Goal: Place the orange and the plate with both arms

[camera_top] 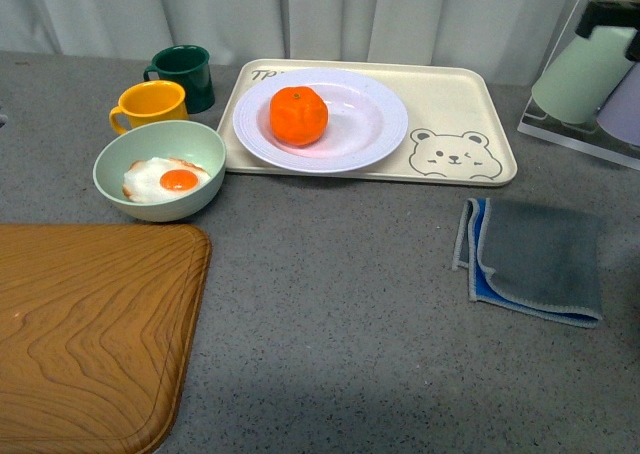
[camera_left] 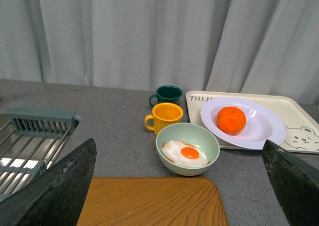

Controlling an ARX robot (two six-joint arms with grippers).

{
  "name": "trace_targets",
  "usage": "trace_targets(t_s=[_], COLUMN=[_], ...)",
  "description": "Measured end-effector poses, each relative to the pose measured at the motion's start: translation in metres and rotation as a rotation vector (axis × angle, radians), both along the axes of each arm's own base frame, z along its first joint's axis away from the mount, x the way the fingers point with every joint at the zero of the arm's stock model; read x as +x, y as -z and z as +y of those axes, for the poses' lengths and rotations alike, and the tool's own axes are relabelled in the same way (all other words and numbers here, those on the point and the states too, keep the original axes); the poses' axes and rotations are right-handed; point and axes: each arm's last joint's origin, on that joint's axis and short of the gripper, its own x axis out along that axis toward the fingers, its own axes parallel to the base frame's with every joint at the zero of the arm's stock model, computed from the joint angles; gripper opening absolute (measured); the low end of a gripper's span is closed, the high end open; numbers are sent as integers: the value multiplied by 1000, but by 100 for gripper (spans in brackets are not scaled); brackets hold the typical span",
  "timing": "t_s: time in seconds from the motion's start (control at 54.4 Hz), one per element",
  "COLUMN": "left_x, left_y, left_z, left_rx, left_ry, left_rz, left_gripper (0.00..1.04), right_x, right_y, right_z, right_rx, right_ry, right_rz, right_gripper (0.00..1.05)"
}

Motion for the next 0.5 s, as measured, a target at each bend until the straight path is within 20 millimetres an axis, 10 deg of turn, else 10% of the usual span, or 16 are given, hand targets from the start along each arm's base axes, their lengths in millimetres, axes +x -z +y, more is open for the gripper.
trace_targets(t_s=[0.497], left_x=[0], left_y=[0], left_z=[0], left_rx=[0], left_ry=[0], left_rz=[0], left_gripper=[98], right_x=[-78], right_y=[-19], right_z=[-25], right_rx=[-2], right_ry=[0], right_rz=[15], right_gripper=[1])
